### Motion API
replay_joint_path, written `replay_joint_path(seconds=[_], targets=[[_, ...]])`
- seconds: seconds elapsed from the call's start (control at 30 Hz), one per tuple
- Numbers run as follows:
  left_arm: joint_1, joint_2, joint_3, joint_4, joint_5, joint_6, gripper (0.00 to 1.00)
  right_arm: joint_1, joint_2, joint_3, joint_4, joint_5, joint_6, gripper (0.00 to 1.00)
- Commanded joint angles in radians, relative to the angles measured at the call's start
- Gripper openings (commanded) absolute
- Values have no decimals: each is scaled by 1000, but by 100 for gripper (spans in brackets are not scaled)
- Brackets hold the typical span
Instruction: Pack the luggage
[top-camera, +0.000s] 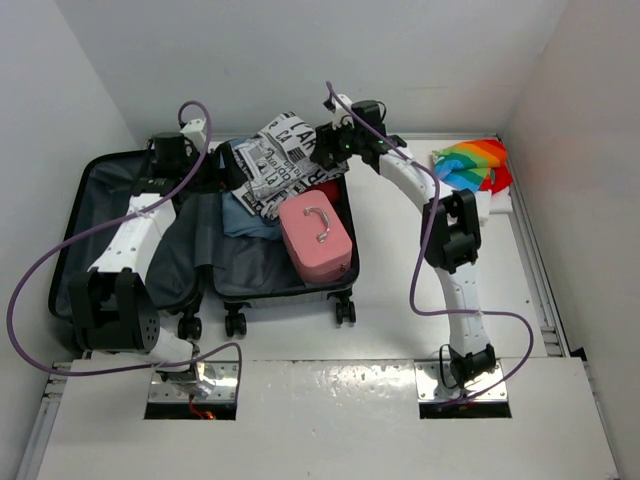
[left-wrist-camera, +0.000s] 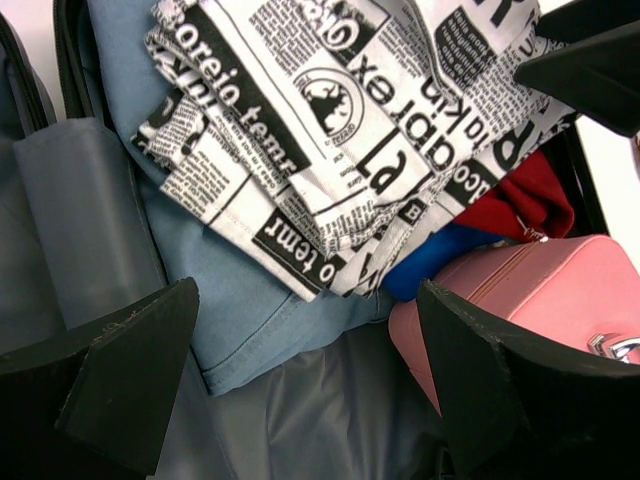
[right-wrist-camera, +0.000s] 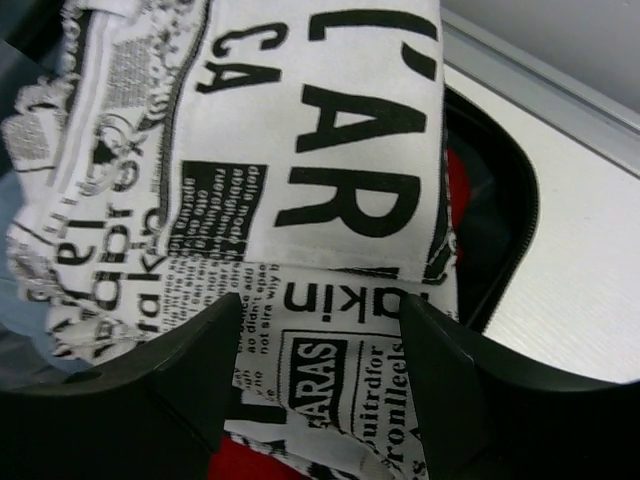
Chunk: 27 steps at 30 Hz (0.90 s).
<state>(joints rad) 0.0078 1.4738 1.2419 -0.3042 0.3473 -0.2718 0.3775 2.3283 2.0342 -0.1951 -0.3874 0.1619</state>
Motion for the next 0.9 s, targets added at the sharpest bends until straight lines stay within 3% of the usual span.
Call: replay_joint_path(seconds=[0.0,0.1,0.33,0.47,0.7,0.87], targets=[[-8,-9,-7,28,1,-9,96,17,14,46,-52,79,-93,65],[-8,-9,-7,28,1,-9,96,34,20,50,-92,122,-153,56],[-8,0,-7,28,1,-9,96,60,28,76,-205,107,-301,12],[-8,0,-7,28,1,0,96,61,36,119,-332,7,-297,1],[-8,10,2,28,1,0,96,72,-46,9,-437,-238,-249,0],[-8,10,2,19,1,9,96,78,-52,49,-543,-385,-133,0]])
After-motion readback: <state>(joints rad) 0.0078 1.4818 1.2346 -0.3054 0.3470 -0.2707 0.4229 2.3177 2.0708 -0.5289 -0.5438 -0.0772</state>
